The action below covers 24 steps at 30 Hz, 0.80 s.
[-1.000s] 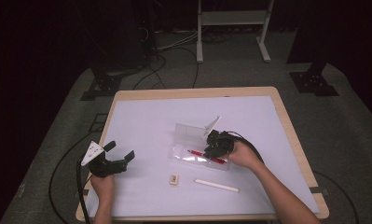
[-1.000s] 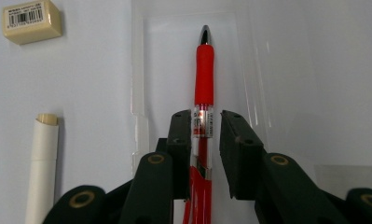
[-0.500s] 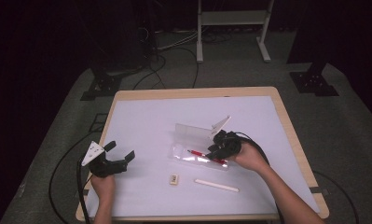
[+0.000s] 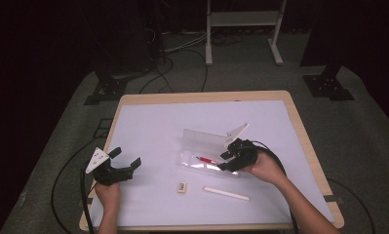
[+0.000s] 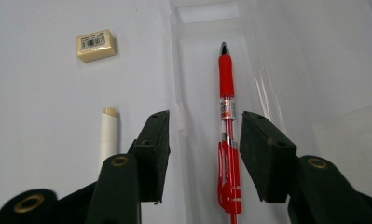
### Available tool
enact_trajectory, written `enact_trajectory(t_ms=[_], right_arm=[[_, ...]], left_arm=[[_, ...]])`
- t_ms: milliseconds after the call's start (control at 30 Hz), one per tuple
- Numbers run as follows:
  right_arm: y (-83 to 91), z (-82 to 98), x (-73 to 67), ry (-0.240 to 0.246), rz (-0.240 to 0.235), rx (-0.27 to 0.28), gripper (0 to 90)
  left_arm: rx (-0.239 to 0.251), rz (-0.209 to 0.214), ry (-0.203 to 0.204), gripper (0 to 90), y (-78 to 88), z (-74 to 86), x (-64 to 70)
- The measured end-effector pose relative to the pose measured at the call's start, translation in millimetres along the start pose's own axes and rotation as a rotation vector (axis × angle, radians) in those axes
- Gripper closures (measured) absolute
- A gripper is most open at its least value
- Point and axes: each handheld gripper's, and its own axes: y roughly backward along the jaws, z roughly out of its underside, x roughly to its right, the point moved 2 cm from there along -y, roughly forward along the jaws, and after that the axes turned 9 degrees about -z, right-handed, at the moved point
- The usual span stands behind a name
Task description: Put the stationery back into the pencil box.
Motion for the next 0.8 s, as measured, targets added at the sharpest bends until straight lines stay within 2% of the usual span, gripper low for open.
enact_trajectory(t_ms=[167,233,267,300,800], right_arm=[[4.5,4.4,-4.1,0.007,0.002,0.016,48.6],[5.9,5.8,-6.4,-0.006,0.003,0.022,47.5],[6.4,6.6,-6.0,0.008,0.004,0.024,47.2],[7.7,7.7,-8.9,-0.004,0.004,0.03,46.6],[10.8,17.8,-22.8,0.007,-0.007,0.033,44.2]], left_arm=[[0.0,0.0,0.003,0.0,0.0,-0.1,-0.1],[-0.001,0.0,0.002,0.0,0.0,-0.1,-0.1],[-0.002,0.0,0.001,0.0,0.1,-0.1,-0.1],[-0.001,0.0,0.001,0.0,0.1,-0.1,-0.1],[-0.004,-0.001,-0.001,0.0,0.1,-0.1,-0.1]])
